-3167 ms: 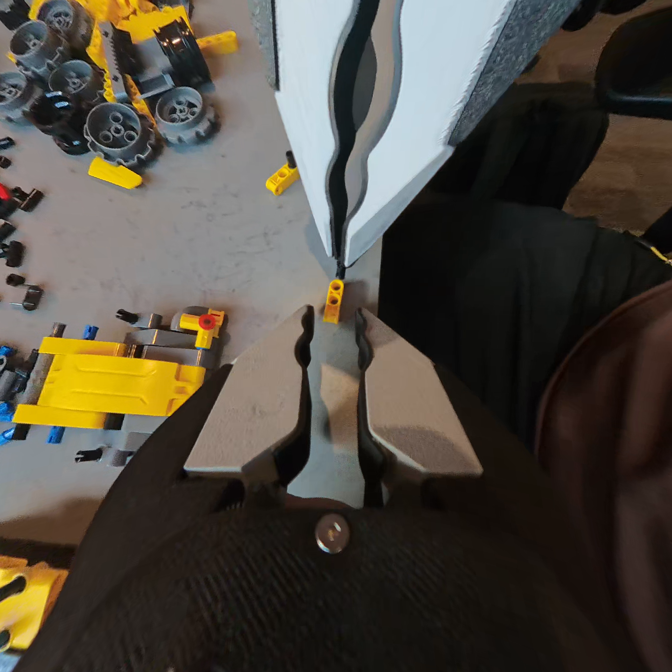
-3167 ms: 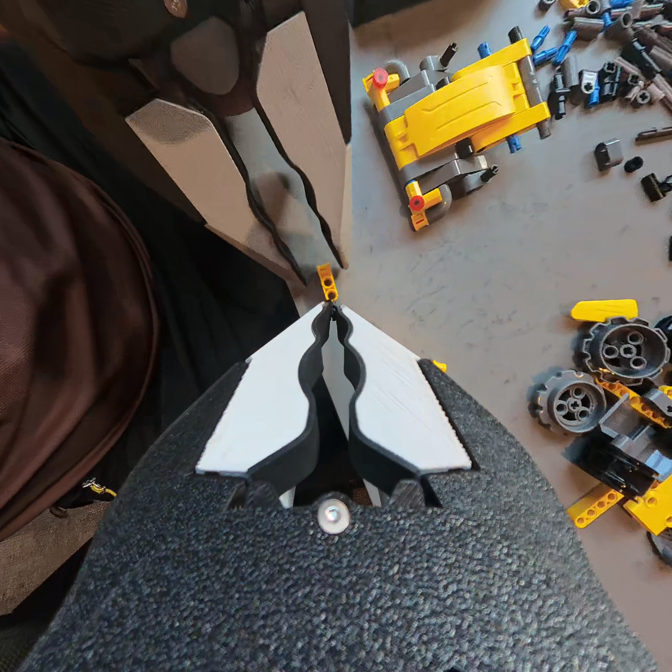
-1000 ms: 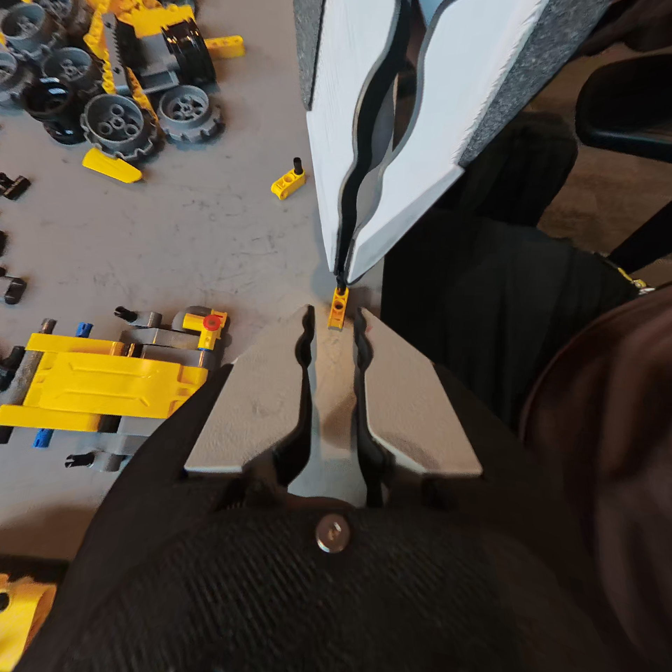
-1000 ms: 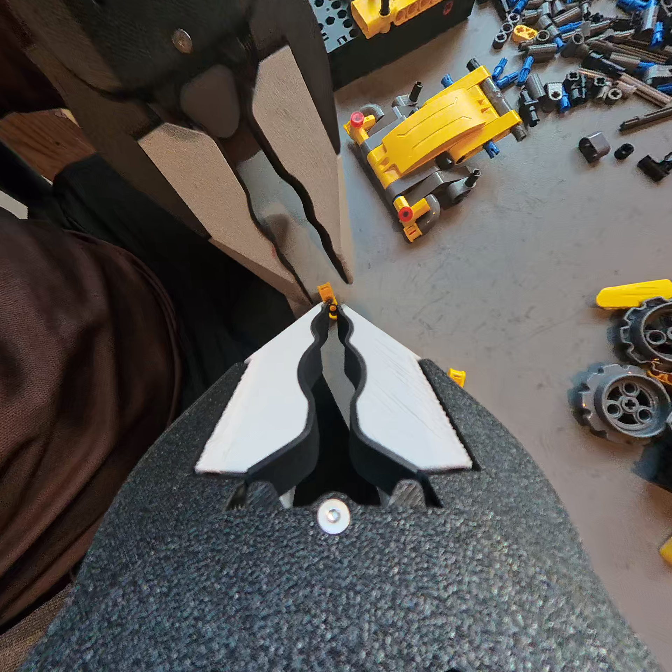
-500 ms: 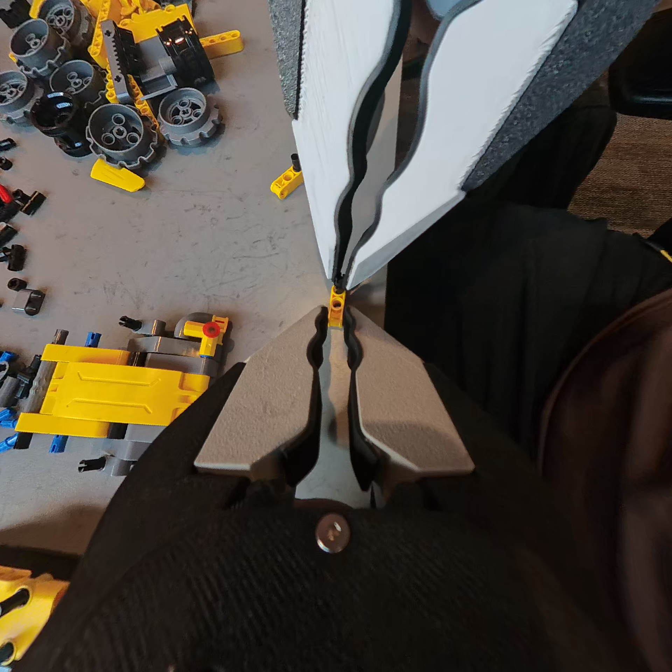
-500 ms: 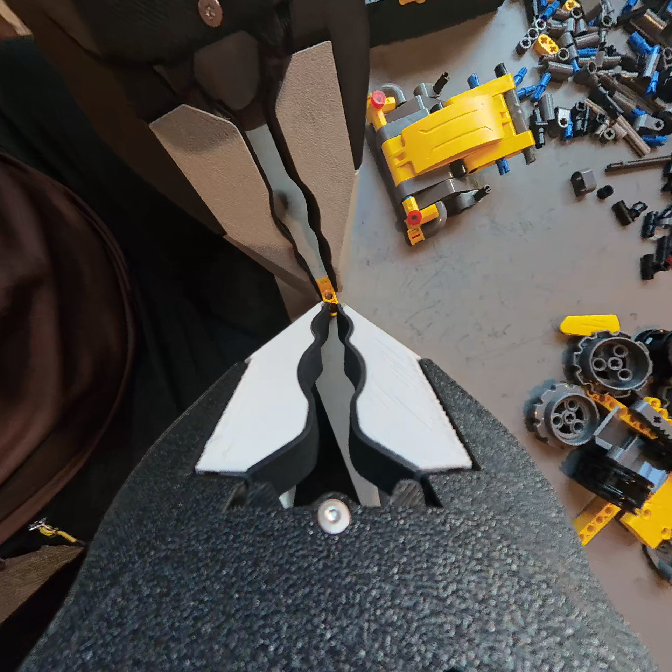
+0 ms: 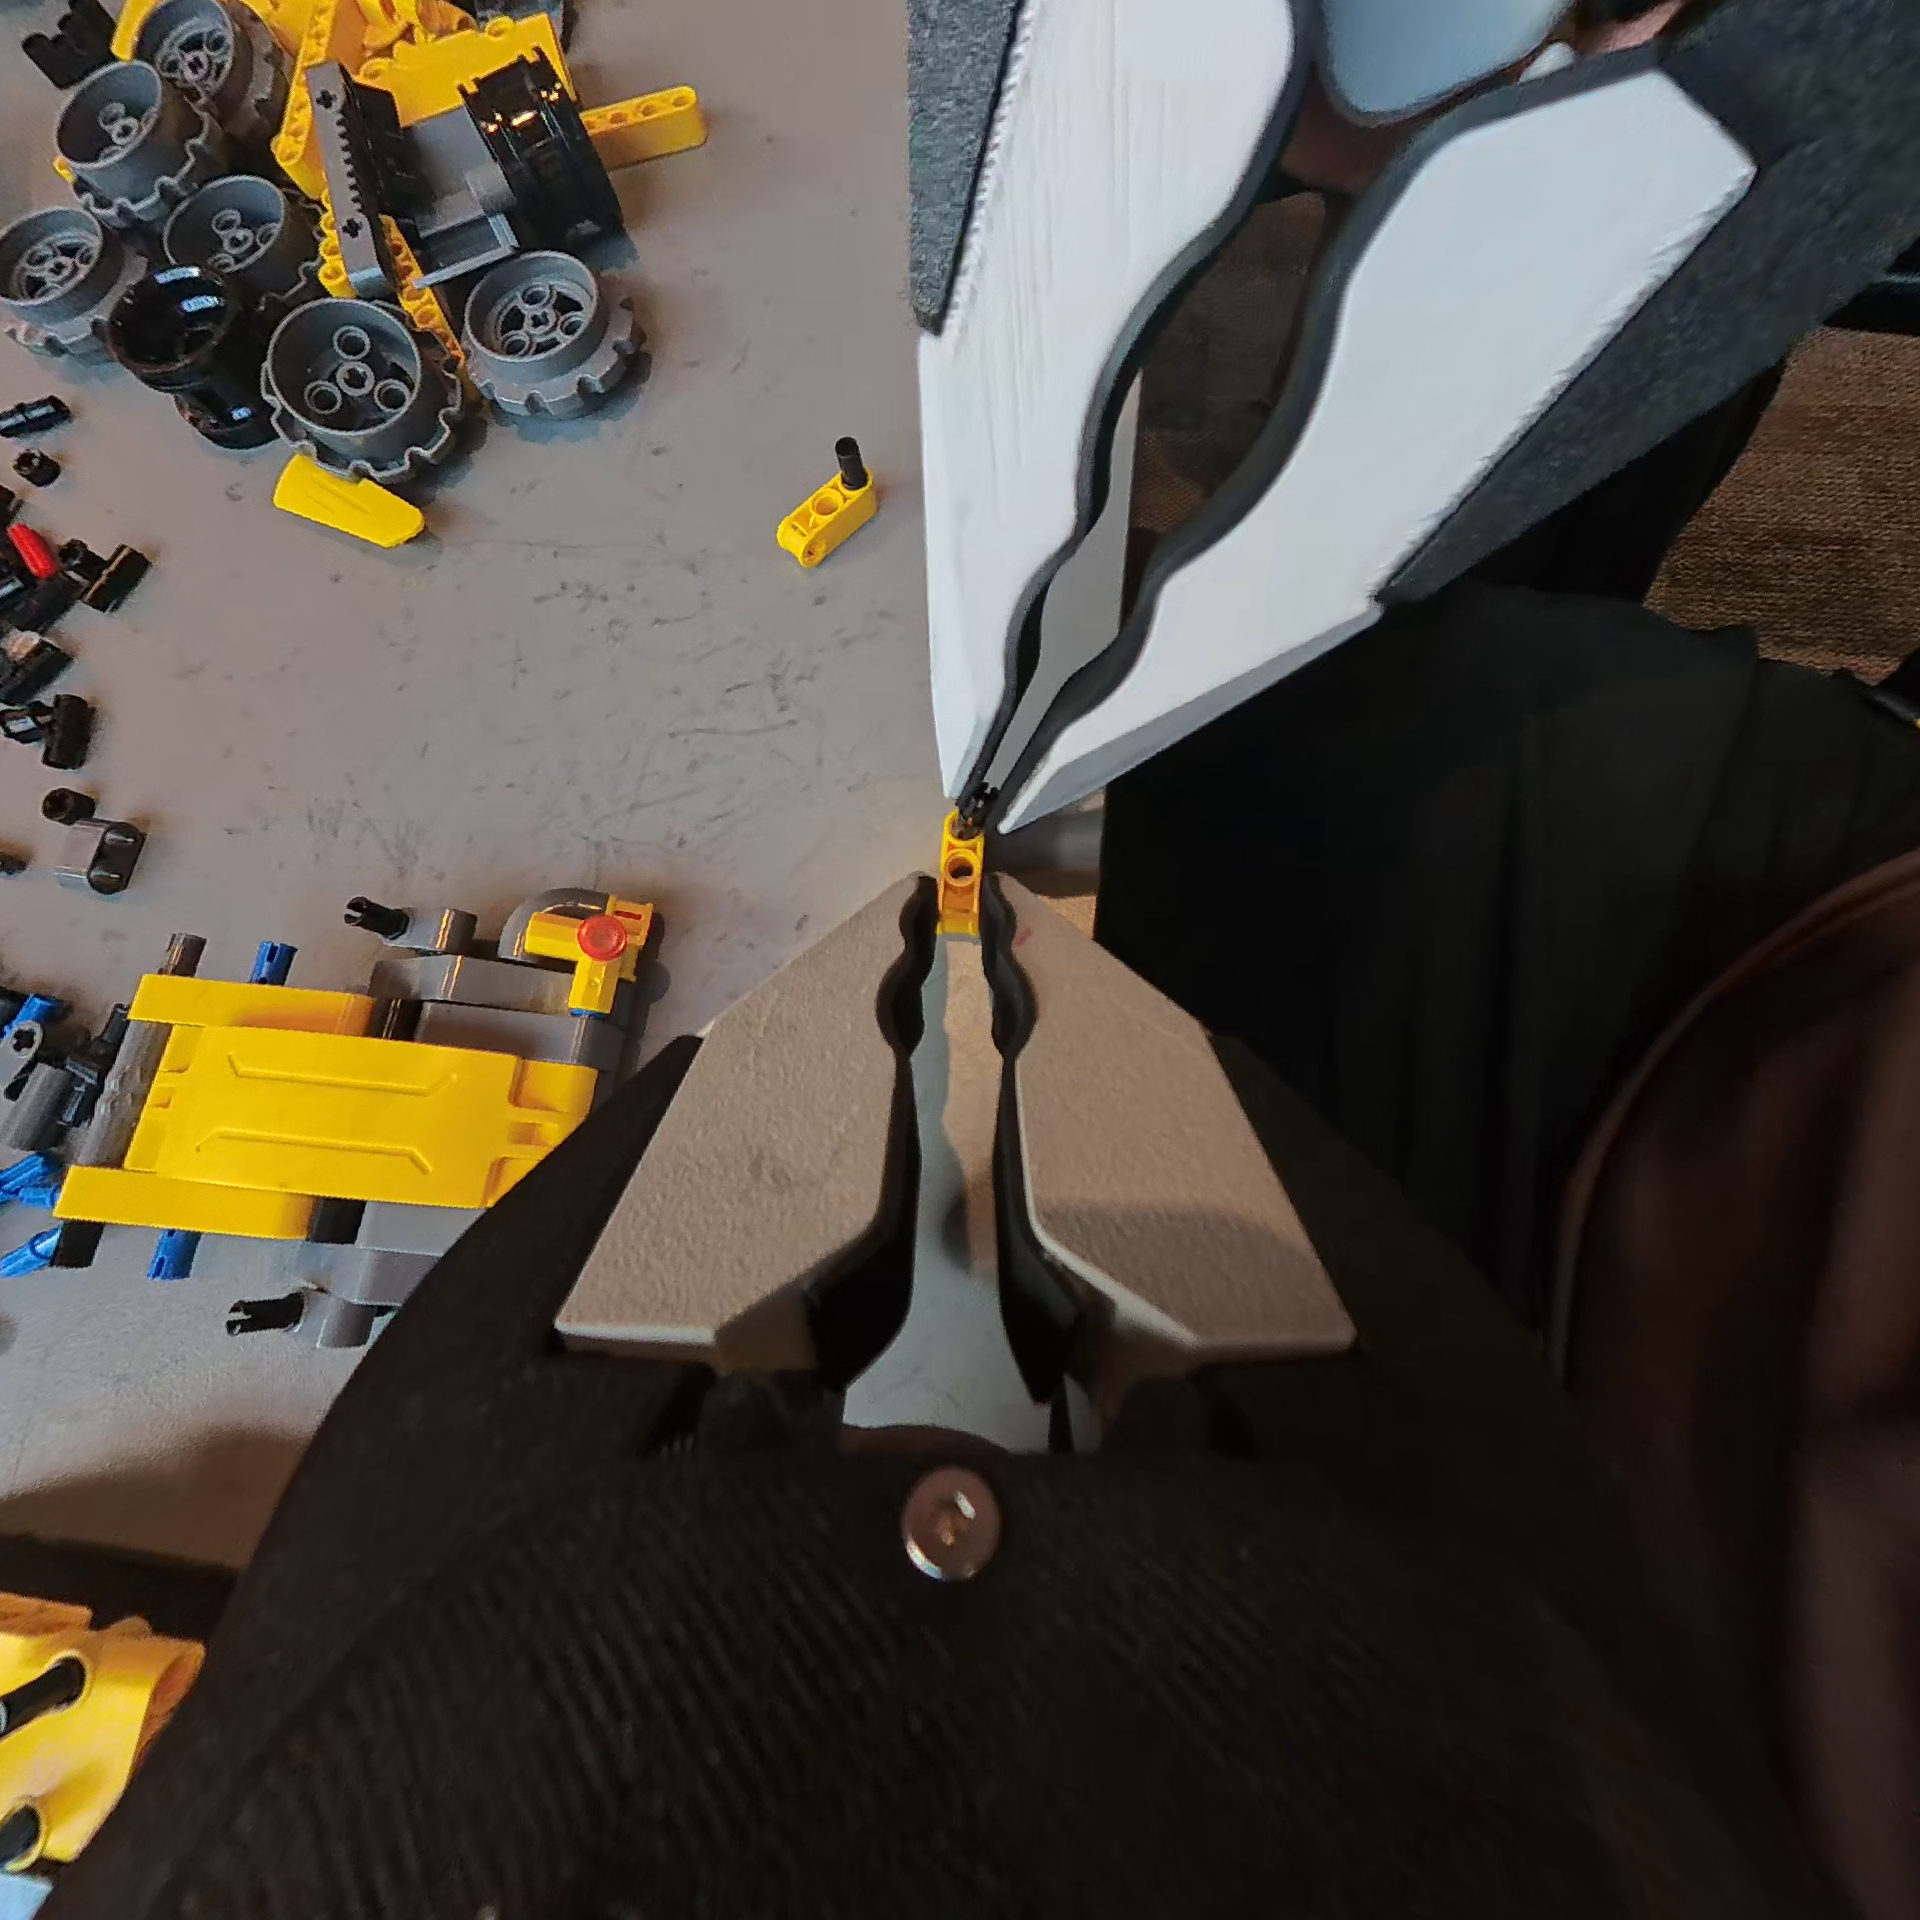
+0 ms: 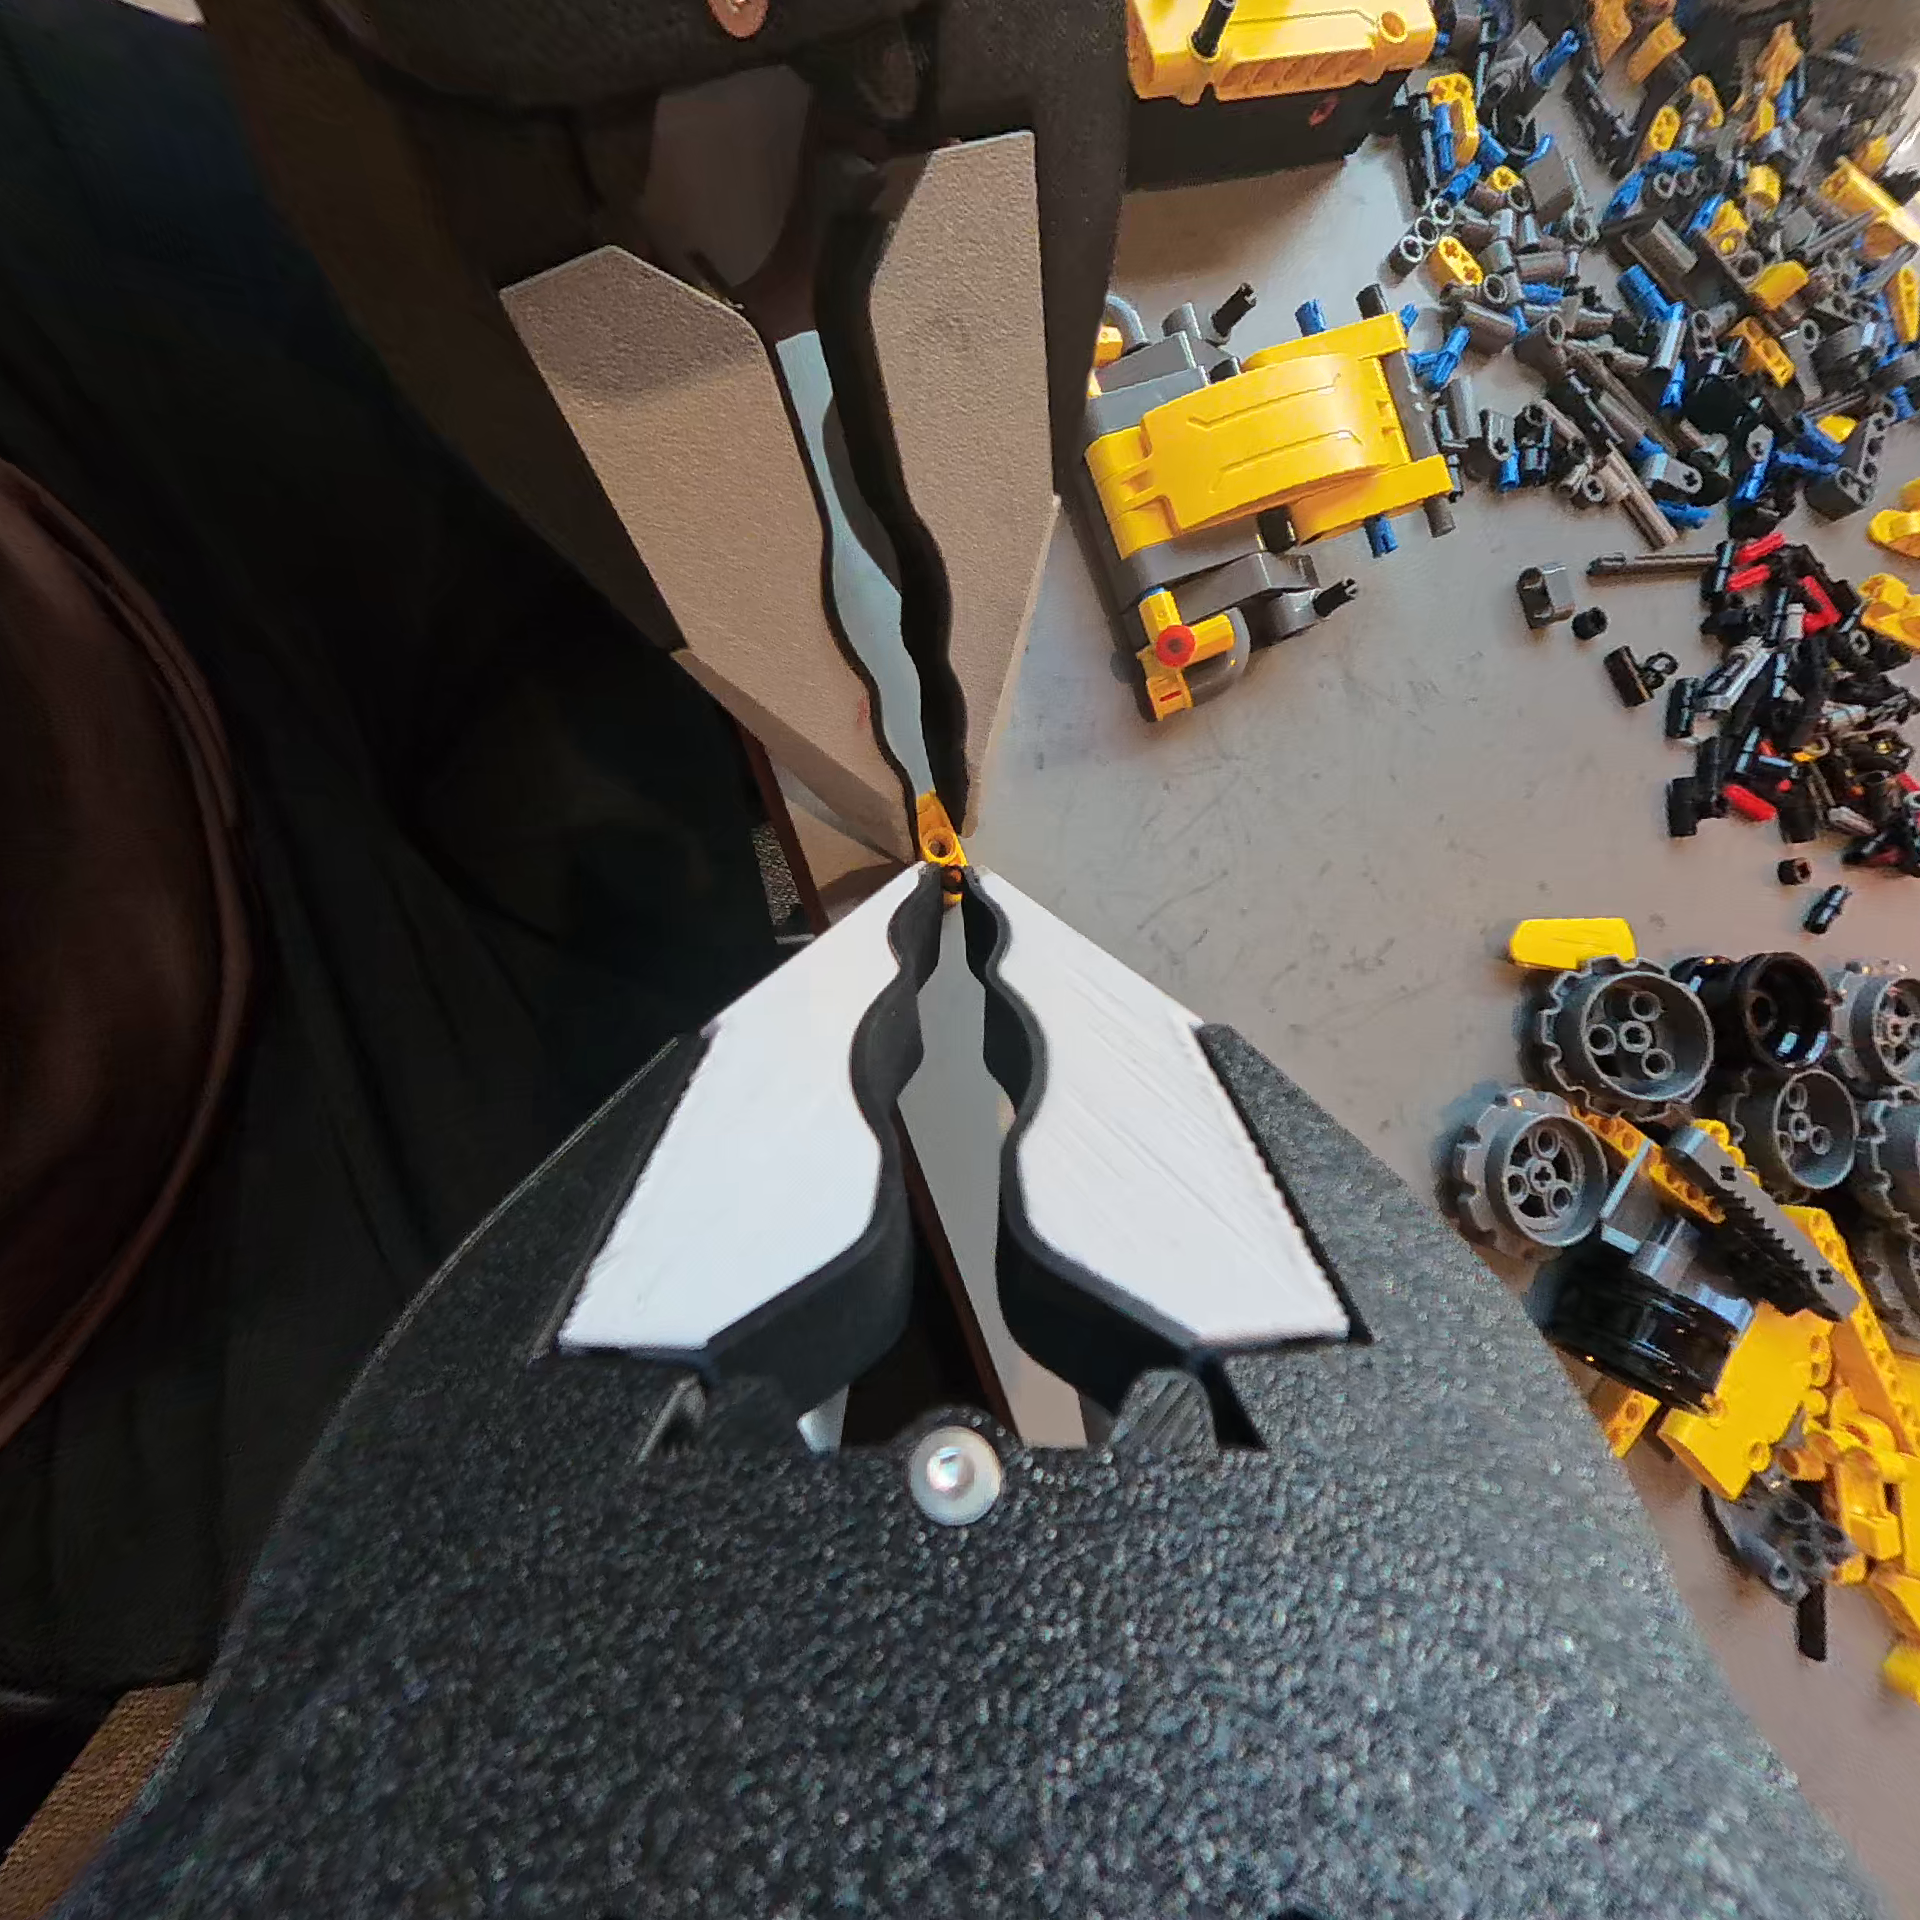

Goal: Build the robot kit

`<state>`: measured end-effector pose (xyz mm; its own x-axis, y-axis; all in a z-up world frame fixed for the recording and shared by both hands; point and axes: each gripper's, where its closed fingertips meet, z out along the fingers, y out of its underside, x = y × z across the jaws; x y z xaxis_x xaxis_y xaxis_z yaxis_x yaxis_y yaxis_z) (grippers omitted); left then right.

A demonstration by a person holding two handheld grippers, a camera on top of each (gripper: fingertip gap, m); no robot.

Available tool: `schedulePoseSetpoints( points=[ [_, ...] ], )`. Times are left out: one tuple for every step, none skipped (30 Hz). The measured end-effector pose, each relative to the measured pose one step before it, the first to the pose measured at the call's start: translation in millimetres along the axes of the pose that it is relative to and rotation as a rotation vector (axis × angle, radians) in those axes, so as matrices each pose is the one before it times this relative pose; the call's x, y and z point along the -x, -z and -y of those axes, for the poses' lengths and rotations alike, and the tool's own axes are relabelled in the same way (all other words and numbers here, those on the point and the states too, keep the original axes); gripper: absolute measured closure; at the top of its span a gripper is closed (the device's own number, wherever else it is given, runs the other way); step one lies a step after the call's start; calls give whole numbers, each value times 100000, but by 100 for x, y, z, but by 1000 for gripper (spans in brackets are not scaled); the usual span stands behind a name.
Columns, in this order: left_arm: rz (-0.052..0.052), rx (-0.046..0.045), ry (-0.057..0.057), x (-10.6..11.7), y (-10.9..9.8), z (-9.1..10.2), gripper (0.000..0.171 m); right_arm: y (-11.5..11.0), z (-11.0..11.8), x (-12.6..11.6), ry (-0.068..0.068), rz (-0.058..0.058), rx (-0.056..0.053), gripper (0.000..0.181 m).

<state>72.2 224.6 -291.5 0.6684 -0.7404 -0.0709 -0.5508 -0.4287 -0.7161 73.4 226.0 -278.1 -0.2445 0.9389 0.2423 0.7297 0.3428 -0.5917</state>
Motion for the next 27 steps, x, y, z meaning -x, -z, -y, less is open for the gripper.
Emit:
schedulePoseSetpoints(
  points=[
    [160,-17,-151,5,-1,5,166,9,9,17,1362,-1098,168,181],
    [57,-26,-72,-1,-2,5,166,0,26,7,567,-795,-138,181],
    [-169,-59,152,1,0,0,166,11,7,16,-867,45,-546,181],
    [-459,-80,429,-3,-2,-1,166,25,-52,-38,-1645,615,-632,181],
    [-639,-57,630,1,-10,2,166,26,-83,-56,-1646,612,-695,181],
    [-647,-32,555,-3,-9,-12,165,7,-62,-32,-1332,523,-987,181],
    [-414,-28,277,-21,-2,0,166,20,-14,-9,-1027,359,-991,181],
    [-106,-29,-31,1,-2,3,166,5,-9,6,-538,186,-563,181],
    [-109,-11,-45,2,-1,1,166,-19,-17,37,-50,109,-45,181],
    [-326,-28,285,-10,-8,-7,166,-31,-19,46,651,-81,444,181],
    [-464,-16,485,0,0,-4,166,4,17,5,1417,-381,584,181],
    [-358,-20,390,1,-5,3,166,-4,0,-16,1710,-466,930,181],
    [118,-4,99,31,-5,4,166,-20,9,-41,1655,-590,875,181],
    [567,29,-279,64,-4,3,166,-45,25,-63,1616,-608,791,181],
    [444,28,-469,32,-11,-2,166,-47,20,-44,1636,-341,926,181],
    [212,22,-264,7,-9,9,167,-33,15,-4,1311,214,1257,181],
    [111,18,-56,12,6,-7,166,-14,12,-4,400,1027,1710,181],
    [-32,2,-21,4,-5,4,167,-1,-15,0,-761,2070,1804,181],
    [93,23,-120,1,-4,3,167,-7,16,-23,-1937,2796,1272,181],
    [344,35,-328,14,-5,-8,167,-41,51,-17,-2891,3399,266,181],
    [408,2,-384,-1,0,6,167,-97,-15,-24,-3646,3857,-20,181],
    [446,-349,-459,2,-19,51,166,-178,-164,14,-4248,4129,567,181],
    [334,505,-470,-45,-1,-38,166,-175,-137,65,-4330,4416,404,181],
    [451,-53,-329,8,2,9,166,-7,-7,-30,-3419,3295,457,181],
    [340,23,-53,29,0,-13,166,-1,50,-90,-695,961,934,181],
    [322,29,471,83,8,-3,166,-30,46,-79,1845,-1023,1030,181],
    [-102,14,810,83,8,-25,166,-26,54,-86,1894,-1539,798,181]
  ],
)
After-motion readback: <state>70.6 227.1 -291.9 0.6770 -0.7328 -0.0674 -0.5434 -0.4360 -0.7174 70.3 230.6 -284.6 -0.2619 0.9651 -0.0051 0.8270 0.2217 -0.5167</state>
